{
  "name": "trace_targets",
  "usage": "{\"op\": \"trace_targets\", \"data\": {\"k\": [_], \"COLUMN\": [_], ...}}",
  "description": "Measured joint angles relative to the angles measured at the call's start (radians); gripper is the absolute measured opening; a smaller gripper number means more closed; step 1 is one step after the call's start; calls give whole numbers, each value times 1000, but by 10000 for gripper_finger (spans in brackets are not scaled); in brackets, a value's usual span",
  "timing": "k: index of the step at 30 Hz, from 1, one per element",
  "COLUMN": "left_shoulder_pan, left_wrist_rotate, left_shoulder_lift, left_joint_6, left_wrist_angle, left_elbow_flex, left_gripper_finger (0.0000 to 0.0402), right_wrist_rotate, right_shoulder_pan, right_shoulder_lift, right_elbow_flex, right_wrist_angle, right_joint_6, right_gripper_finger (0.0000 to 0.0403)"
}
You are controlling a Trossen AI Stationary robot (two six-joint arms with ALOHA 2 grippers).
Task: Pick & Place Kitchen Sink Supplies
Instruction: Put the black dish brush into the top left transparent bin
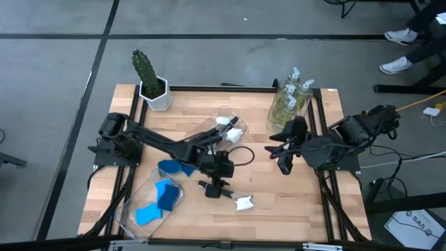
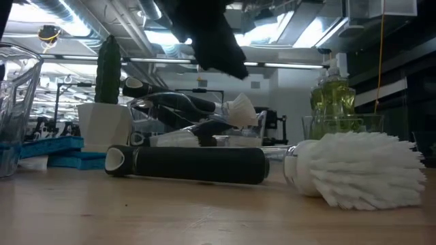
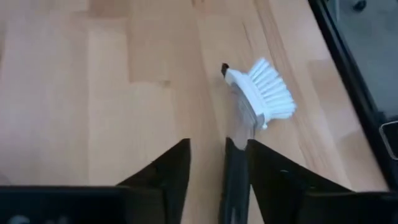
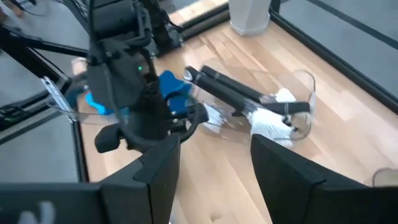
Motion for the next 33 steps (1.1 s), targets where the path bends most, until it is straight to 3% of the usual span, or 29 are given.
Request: {"op": "trace_targets", "data": {"k": [7, 12, 21, 33], "left_shoulder_pan": [-27, -25, -55, -128], "left_wrist_rotate": [-10, -33, -62, -83], "left_shoulder_lift": [60, 61, 105, 312], "left_joint_6": [55, 47, 39, 11], "left_wrist_angle": [34, 35, 54, 76], "left_elbow_flex": [0, 0, 0, 6], "left_gripper_finger": [209, 230, 233, 223], "right_wrist_rotate": [-1, -1, 3, -5], "right_shoulder_pan": [0, 0, 0, 0], "right_shoulder_lift": [33, 56, 72, 114], "right_elbow_flex": [0, 0, 0, 0], "right_wrist_angle": [-43, -43, -18, -2], "right_joint_6": [39, 44, 69, 91], "right_gripper_finger": [196, 196, 196, 196]}}
